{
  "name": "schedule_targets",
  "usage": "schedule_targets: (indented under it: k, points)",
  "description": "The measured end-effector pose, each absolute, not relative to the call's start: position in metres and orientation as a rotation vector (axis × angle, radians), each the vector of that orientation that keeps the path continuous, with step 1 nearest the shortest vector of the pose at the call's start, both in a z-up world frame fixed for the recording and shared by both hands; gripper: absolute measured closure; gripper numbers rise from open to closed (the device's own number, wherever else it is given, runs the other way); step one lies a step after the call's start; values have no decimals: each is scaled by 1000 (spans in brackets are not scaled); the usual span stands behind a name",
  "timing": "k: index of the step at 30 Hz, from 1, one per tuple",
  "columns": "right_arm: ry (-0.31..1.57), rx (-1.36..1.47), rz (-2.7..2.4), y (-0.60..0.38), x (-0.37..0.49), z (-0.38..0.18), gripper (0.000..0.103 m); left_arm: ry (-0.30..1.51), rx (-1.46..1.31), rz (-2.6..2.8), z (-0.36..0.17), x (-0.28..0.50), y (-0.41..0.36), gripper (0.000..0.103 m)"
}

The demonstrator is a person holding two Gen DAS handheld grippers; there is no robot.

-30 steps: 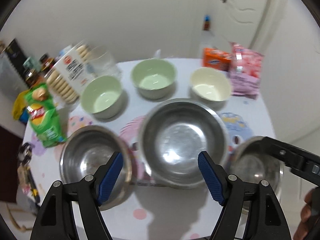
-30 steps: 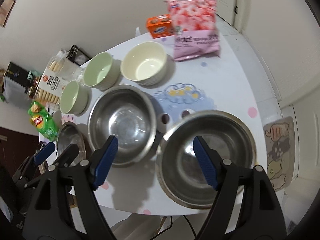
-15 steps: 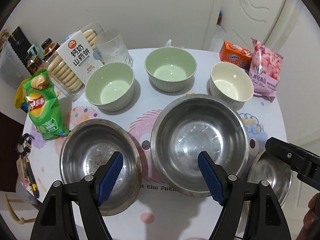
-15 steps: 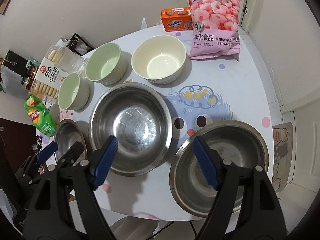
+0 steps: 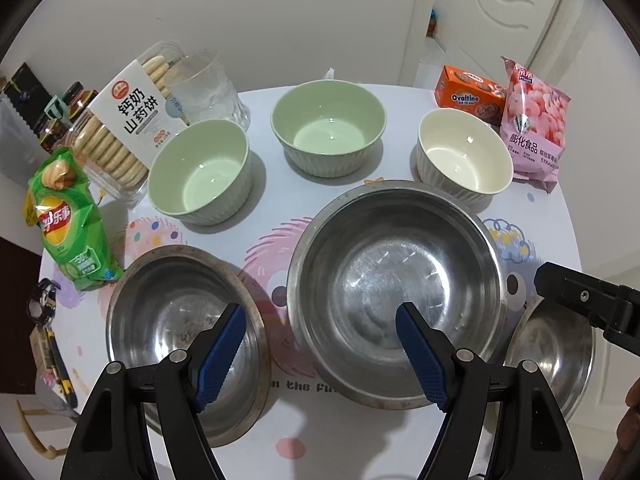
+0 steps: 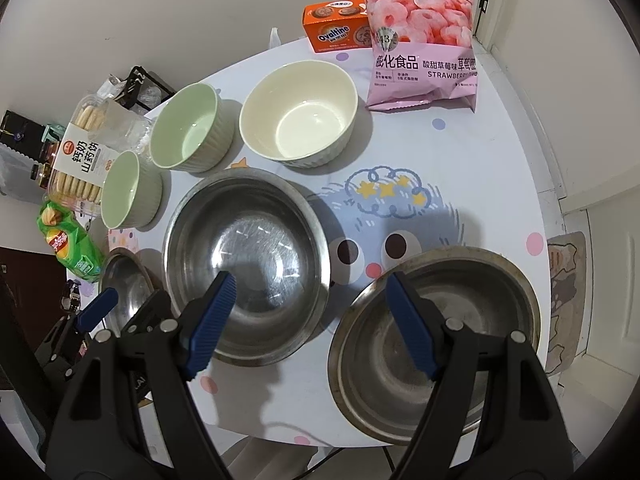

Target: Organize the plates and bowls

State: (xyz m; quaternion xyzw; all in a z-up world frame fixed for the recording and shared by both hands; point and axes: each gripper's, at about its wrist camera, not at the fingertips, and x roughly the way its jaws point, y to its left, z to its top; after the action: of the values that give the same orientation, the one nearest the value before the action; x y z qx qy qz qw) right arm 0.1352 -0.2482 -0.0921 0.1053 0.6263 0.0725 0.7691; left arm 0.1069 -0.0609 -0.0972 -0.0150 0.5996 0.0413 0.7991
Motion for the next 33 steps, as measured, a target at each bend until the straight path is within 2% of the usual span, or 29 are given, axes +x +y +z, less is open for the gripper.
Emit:
schedule_targets:
  k: [17,30,32,33]
  points:
    - [1450,252,94,-249,169,-153,25,1369,11,63,-154,143,-67,24]
    - [1461,149,119,-235,182,-166,25,1427,23,66,-182,152,-67,24]
    - [1457,122,122,-232,182,-166,29,1426,25,64,-183,152,-68,25]
    - [1457,118,125,-231,182,-167,36,1424,23,60,-184,151,-66,26]
